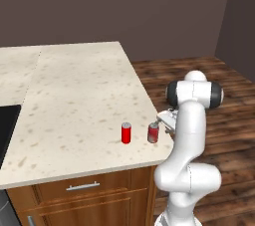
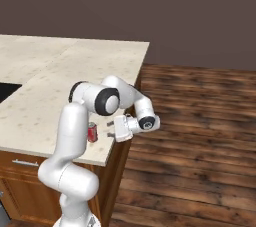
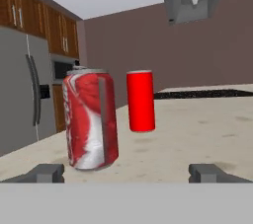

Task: Pick the can, can from the counter and place them in the open cabinet.

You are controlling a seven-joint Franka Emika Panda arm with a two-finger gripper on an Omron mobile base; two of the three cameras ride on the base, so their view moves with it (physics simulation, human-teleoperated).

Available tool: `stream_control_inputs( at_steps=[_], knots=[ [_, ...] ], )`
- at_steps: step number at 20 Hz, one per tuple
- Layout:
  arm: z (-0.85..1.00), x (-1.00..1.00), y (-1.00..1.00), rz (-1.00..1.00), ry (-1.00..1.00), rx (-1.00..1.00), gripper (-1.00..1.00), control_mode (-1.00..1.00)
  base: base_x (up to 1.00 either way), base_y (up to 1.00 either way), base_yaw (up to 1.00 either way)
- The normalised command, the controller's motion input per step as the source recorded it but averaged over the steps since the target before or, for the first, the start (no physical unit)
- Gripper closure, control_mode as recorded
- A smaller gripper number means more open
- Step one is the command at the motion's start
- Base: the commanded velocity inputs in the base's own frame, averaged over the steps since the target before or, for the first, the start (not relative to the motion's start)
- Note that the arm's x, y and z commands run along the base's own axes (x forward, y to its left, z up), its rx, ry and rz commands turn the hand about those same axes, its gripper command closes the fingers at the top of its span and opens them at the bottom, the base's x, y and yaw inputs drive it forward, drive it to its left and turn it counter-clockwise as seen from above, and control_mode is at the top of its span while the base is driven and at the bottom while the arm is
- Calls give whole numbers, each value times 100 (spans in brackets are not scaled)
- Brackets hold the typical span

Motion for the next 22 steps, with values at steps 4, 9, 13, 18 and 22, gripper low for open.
stream_control_inputs(
  at_steps=[4, 9, 13, 18, 22],
  knots=[
    [0, 0, 21, 0, -7, -2, -100, -100, 0, 0, 0],
    [0, 0, 17, 0, -2, -4, -100, -100, 0, 0, 0],
    [-1, 0, 11, -3, 0, -5, -100, -100, 0, 0, 0],
    [-5, 0, 6, -6, 0, -6, -100, -100, 0, 0, 0],
    [-7, 0, 8, -6, 0, -4, -100, -100, 0, 0, 0]
  ],
)
